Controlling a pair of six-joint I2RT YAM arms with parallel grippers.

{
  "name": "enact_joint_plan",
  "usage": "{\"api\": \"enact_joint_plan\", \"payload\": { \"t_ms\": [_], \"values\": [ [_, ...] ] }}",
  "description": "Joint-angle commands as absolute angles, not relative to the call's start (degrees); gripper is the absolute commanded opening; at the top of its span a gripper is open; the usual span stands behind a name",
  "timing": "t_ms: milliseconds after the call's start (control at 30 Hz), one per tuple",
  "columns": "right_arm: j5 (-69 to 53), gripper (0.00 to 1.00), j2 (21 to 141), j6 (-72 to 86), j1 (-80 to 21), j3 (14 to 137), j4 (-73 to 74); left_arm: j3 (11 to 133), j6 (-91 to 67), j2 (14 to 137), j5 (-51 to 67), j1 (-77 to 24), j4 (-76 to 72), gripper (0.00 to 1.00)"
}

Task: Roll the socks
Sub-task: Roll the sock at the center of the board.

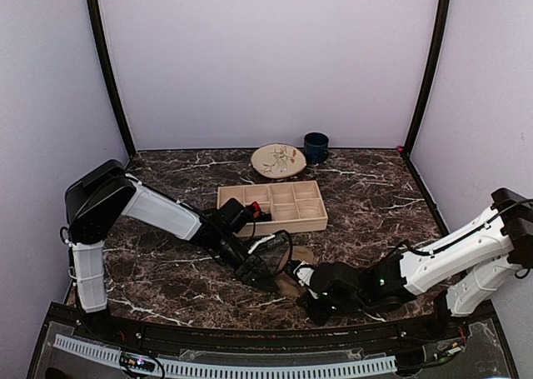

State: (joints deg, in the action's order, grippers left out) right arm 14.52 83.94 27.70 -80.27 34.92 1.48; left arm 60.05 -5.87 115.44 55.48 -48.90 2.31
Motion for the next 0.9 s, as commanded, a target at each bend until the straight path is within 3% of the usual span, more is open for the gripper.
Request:
{"api": "enact_joint_plan", "payload": {
  "t_ms": [0,567,867],
  "values": [
    [11.2,0.04,85.5,26.2,-80.0,36.5,2.0,51.4,-10.5,117.2,37.6,-46.0,4.6,0.72],
    [4.8,0.04,88.5,24.3,-78.9,39.5,3.0,39.1,-16.9,101.0,34.8,-45.6,-11.0,0.72],
    [-7.2,0.04,87.1,29.2,-74.5,39.2,5.7,37.9,-15.9,95.4,35.0,-48.0,-11.2,0.68]
  ]
}}
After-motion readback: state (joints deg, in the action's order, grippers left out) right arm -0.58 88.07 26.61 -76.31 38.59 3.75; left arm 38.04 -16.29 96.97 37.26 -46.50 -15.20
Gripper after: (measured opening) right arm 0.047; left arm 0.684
